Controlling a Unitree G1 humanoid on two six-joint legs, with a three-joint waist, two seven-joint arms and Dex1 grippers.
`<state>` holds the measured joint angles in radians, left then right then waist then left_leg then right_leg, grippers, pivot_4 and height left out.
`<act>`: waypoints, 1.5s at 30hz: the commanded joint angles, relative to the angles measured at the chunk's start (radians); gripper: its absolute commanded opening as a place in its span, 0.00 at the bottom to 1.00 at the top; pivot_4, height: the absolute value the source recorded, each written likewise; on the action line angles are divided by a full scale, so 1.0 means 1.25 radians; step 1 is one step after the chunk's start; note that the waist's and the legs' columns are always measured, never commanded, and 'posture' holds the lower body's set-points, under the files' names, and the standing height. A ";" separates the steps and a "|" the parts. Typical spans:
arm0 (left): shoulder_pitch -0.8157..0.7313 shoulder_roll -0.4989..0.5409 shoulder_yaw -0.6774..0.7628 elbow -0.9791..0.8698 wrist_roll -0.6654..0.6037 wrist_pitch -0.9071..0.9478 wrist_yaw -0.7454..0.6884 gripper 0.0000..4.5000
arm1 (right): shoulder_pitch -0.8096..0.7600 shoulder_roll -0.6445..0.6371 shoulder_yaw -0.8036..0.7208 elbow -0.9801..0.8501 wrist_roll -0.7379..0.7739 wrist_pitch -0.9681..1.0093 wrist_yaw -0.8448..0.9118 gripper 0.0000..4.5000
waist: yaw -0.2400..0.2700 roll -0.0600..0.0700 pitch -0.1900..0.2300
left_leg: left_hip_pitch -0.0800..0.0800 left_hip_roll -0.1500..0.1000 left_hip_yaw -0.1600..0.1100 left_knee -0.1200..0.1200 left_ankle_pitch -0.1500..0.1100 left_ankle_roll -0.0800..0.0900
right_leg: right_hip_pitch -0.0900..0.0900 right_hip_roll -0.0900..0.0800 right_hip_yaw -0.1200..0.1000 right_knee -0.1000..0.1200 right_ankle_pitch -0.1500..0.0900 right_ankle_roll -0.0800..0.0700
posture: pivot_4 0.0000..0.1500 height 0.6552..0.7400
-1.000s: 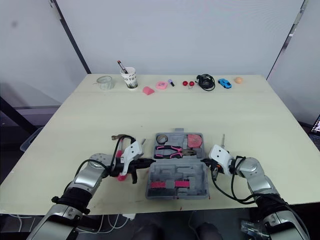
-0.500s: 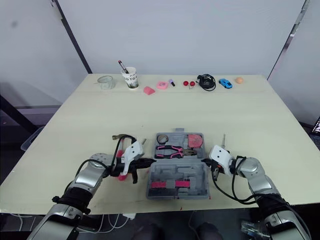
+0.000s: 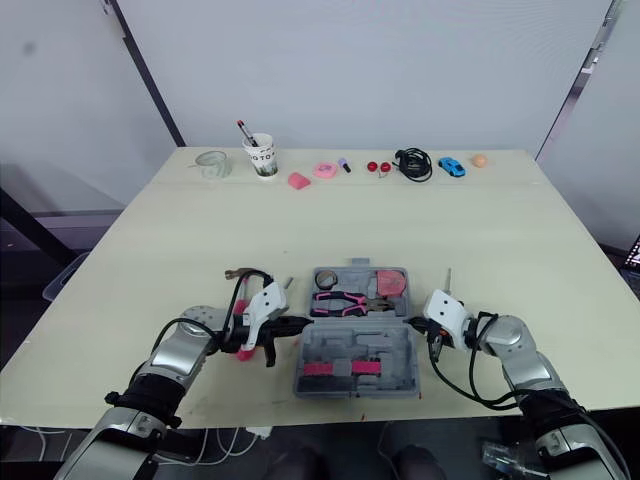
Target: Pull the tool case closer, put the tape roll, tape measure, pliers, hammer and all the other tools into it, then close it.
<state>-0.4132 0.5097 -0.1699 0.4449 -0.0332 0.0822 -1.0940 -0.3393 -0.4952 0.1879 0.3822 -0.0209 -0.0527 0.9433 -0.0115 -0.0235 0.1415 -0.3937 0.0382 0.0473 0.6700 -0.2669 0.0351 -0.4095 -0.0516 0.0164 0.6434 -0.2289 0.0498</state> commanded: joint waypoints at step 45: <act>0.682 -0.014 0.570 -0.423 -0.336 -0.019 0.235 1.00 | 0.661 0.048 -0.560 -0.412 0.400 0.056 -0.152 0.97 | 0.006 -0.001 0.000 | 0.000 0.003 -0.003 -0.001 -0.001 0.000 | -0.002 -0.009 0.000 -0.002 -0.003 -0.002 | 1.00 1.00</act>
<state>0.4334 0.4948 0.5105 -0.0600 -0.4294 0.0792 -0.8032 0.4720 -0.4374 -0.4735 -0.1298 0.4561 0.0536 0.7405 -0.0042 -0.0244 0.1415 -0.3934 0.0416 0.0444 0.6682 -0.2676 0.0345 -0.4124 -0.0648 0.0157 0.6411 -0.2333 0.0479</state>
